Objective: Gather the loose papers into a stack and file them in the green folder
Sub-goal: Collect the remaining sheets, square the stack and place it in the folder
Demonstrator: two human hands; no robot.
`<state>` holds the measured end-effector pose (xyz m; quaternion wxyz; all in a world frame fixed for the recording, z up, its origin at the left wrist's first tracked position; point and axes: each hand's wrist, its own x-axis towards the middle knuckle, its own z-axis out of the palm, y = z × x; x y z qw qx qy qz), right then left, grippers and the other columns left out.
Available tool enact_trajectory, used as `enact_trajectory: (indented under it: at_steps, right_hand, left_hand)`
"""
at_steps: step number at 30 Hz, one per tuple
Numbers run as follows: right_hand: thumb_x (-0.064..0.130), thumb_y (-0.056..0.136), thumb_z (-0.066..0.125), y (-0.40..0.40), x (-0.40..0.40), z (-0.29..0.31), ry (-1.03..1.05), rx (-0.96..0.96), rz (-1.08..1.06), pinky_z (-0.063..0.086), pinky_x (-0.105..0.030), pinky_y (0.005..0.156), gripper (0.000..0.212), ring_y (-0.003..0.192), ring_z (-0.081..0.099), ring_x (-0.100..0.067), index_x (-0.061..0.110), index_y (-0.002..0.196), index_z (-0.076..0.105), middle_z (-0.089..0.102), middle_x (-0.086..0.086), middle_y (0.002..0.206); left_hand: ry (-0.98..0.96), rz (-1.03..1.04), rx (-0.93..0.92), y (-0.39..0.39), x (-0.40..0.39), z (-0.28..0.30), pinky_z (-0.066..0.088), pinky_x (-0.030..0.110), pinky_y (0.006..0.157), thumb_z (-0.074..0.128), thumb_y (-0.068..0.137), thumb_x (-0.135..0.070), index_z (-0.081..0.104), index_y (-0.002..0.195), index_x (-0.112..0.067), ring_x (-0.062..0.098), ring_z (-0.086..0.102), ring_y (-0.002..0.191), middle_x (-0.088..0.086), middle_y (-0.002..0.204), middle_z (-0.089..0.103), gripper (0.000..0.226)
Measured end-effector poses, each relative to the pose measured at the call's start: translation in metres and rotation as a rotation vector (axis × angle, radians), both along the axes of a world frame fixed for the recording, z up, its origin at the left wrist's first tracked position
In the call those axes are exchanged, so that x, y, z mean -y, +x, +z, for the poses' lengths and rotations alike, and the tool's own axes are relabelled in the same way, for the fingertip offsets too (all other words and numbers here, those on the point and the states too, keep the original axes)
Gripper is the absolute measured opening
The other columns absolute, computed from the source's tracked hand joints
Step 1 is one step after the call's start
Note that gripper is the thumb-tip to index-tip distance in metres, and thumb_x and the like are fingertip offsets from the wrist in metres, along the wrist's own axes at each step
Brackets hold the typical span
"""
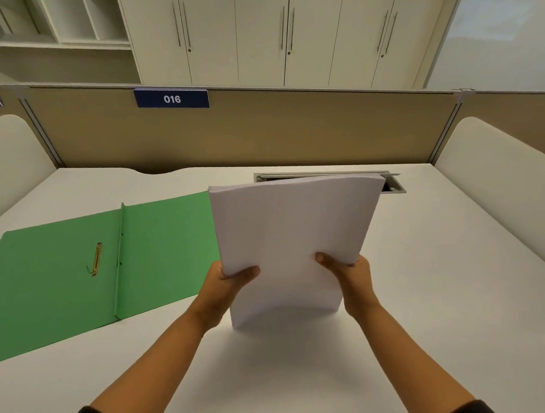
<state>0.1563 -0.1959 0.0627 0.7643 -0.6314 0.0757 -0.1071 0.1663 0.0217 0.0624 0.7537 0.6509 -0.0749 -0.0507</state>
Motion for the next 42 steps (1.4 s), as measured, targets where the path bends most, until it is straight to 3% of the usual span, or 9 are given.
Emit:
enact_trajectory:
  at_steps: [14,20,25,27,30,33,36,39,42]
  right_hand:
    - [0.064,0.028,0.082,-0.001,0.005,-0.005,-0.076,-0.075,0.105,0.057,-0.023,0.059,0.078,0.072,0.072,-0.011,0.021,0.091,0.068,0.075,0.007,0.080]
    - [0.033,0.068,0.074,-0.008,0.007,-0.005,-0.164,-0.087,0.026,0.053,-0.017,0.053,0.022,0.061,0.069,-0.006,0.017,0.081,0.068,0.074,0.010,0.069]
    - [0.021,0.081,0.069,-0.019,0.009,-0.018,-0.161,-0.220,-0.063,0.054,-0.025,0.057,0.012,0.074,0.066,-0.022,0.013,0.088,0.064,0.069,-0.003,0.084]
    - [0.022,0.081,0.069,-0.023,0.013,-0.022,-0.122,-0.278,-0.086,0.053,-0.032,0.063,0.017,0.077,0.066,-0.027,0.011,0.093,0.063,0.069,-0.006,0.087]
    - [0.021,0.081,0.068,-0.029,0.016,-0.026,-0.058,-0.327,-0.109,0.052,-0.033,0.063,0.024,0.080,0.066,-0.029,0.007,0.100,0.062,0.069,-0.009,0.091]
    - [0.021,0.082,0.068,-0.031,0.015,-0.028,-0.014,-0.363,-0.126,0.052,-0.033,0.064,0.032,0.082,0.065,-0.031,0.004,0.108,0.061,0.069,-0.010,0.093]
    - [0.033,0.068,0.079,-0.031,0.012,-0.028,-0.014,-0.368,-0.117,0.053,-0.034,0.064,0.053,0.080,0.067,-0.029,0.003,0.108,0.062,0.071,-0.008,0.089]
    - [0.066,0.016,0.082,-0.029,0.010,-0.027,-0.042,-0.388,-0.118,0.054,-0.031,0.059,0.093,0.075,0.069,-0.025,0.013,0.091,0.066,0.075,0.000,0.078]
    - [0.069,0.012,0.079,-0.030,0.008,-0.025,-0.043,-0.374,-0.114,0.054,-0.031,0.059,0.096,0.076,0.070,-0.025,0.015,0.090,0.066,0.075,-0.001,0.079]
  left_hand:
    - [0.028,0.048,-0.075,0.004,-0.004,0.002,0.053,0.035,0.077,0.072,0.068,-0.014,0.075,0.074,-0.021,0.021,0.064,0.078,-0.004,0.074,0.073,0.011]
    - [0.037,-0.111,-0.254,0.010,-0.011,0.010,0.058,0.026,0.073,0.066,0.078,0.000,0.065,0.093,-0.017,0.014,0.070,0.080,-0.002,0.087,0.073,0.023]
    - [0.158,-0.171,-0.362,0.033,-0.047,0.015,0.056,0.032,0.075,0.060,0.085,-0.029,0.059,0.109,-0.017,0.020,0.067,0.085,0.004,0.099,0.070,0.027]
    - [0.361,0.141,-0.325,0.058,-0.081,0.005,0.052,0.038,0.081,0.063,0.081,-0.036,0.056,0.116,-0.011,0.025,0.065,0.088,0.011,0.101,0.068,0.044]
    - [1.024,0.580,-0.375,0.085,-0.134,-0.017,0.047,0.041,0.085,0.061,0.081,-0.030,0.052,0.121,-0.001,0.037,0.058,0.105,0.020,0.118,0.061,0.049]
    - [1.160,0.650,-0.503,0.098,-0.158,-0.027,0.046,0.042,0.076,0.060,0.082,-0.025,0.054,0.112,0.005,0.042,0.056,0.104,0.025,0.118,0.058,0.042]
    - [1.170,0.690,-0.552,0.111,-0.166,-0.030,0.049,0.046,0.082,0.062,0.080,-0.015,0.054,0.111,0.008,0.044,0.056,0.107,0.027,0.120,0.056,0.039]
    - [1.209,0.670,-0.581,0.117,-0.174,-0.031,0.050,0.046,0.085,0.054,0.082,-0.001,0.058,0.103,0.010,0.043,0.058,0.103,0.028,0.114,0.060,0.024]
    - [1.244,0.657,-0.554,0.117,-0.177,-0.033,0.048,0.045,0.082,0.049,0.083,0.006,0.058,0.101,0.012,0.044,0.058,0.103,0.029,0.111,0.060,0.021]
